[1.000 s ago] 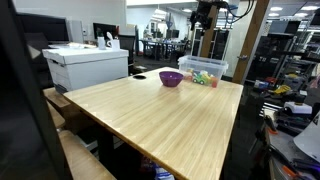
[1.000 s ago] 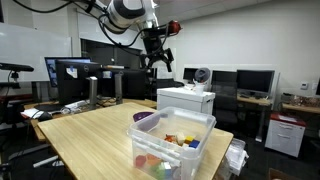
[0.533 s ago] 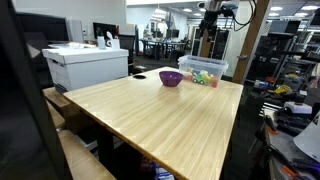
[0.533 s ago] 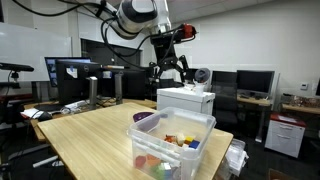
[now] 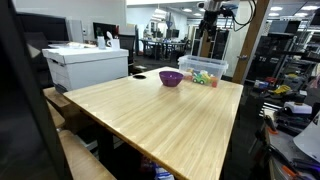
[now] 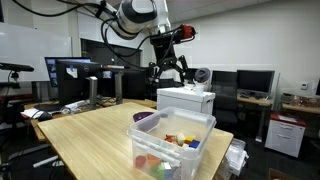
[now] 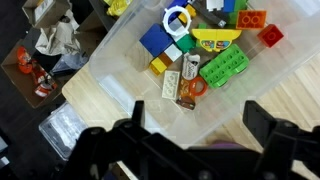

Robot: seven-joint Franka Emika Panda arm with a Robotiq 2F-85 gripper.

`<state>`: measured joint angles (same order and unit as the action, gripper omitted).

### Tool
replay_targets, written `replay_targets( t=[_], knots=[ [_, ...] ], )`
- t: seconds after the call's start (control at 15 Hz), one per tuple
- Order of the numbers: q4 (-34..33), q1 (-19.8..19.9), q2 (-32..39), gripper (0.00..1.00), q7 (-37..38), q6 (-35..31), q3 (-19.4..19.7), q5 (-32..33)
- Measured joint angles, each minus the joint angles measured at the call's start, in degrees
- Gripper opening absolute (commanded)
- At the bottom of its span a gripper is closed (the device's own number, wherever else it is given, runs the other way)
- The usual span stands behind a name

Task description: Pour the contents in the purple bowl into the clear container

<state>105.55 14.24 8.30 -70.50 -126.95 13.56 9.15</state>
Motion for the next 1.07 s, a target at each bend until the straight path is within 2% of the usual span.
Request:
replay_targets(
  t=[0.6,0.8,1.07],
  knots=[
    [0.2,1.3,6.4,1.0,10.9,0.0,0.4,-0.3],
    [-0.2,2.1,9.1,1.0,13.8,-0.1,0.3,-2.8],
    [-1.7,3.6,11.2,1.0,14.2,-0.1,-0.8,-6.3]
  ],
)
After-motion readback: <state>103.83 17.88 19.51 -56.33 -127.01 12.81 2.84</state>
